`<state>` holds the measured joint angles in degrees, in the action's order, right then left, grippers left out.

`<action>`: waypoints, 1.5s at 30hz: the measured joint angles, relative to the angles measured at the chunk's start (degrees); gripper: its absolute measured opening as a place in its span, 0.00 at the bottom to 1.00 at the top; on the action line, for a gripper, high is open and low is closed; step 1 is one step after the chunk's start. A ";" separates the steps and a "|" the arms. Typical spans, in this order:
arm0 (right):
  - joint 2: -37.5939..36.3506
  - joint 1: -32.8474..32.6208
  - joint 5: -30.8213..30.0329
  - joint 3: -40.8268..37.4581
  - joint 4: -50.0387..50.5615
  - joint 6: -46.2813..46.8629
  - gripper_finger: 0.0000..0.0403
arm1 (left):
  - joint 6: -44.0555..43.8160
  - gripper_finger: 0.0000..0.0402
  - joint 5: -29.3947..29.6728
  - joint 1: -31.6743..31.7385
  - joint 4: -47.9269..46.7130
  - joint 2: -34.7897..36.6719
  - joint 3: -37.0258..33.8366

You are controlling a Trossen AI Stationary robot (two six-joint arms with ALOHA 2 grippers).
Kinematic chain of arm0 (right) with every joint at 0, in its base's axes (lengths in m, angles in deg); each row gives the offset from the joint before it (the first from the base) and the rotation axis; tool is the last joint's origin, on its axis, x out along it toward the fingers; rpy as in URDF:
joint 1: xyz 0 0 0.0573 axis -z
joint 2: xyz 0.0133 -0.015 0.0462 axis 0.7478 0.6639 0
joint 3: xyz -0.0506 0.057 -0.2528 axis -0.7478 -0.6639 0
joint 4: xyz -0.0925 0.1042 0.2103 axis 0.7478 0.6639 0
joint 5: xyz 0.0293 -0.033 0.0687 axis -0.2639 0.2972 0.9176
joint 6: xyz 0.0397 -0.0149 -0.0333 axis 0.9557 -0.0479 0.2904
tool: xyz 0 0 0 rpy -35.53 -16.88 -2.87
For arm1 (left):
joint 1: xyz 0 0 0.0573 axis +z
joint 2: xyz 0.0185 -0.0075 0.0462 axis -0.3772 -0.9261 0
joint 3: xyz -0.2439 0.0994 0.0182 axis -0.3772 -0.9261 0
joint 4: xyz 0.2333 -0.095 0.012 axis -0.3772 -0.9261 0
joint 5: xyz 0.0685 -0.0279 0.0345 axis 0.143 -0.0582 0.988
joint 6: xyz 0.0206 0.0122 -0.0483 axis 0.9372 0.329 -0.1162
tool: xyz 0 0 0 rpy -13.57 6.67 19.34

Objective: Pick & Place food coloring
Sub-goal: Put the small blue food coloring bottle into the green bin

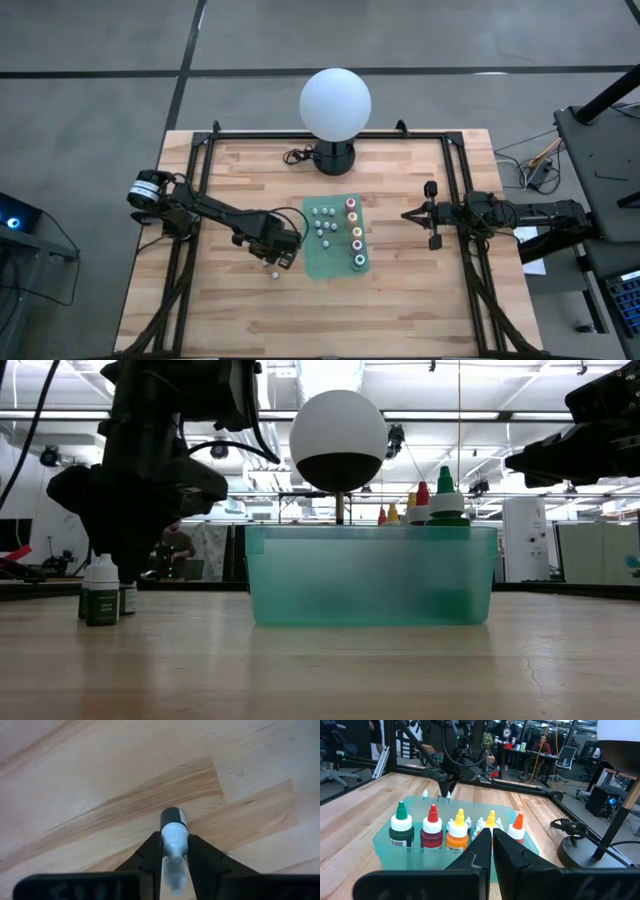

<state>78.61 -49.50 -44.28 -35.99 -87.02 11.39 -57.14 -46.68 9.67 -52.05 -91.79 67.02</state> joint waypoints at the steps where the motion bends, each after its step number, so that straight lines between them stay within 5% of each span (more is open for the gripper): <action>1: 0.02 0.00 0.00 0.00 -0.01 0.06 0.02 | 0.01 0.13 0.00 0.00 0.00 0.00 -0.04; 17: 0.02 0.00 0.00 0.00 -0.02 0.01 0.02 | 2.41 0.12 -0.99 0.49 -1.45 0.26 3.27; 33: 0.02 0.02 0.00 0.00 -0.02 -0.01 0.02 | 4.46 0.12 -1.68 1.30 -7.83 -0.04 18.17; 45: 0.02 0.02 0.00 0.00 -0.02 0.02 0.02 | 7.92 0.12 -2.49 2.20 -9.28 -8.01 29.63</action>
<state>78.63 -49.48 -44.28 -35.99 -87.04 11.41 -49.22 -49.17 11.87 -61.33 -99.81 96.65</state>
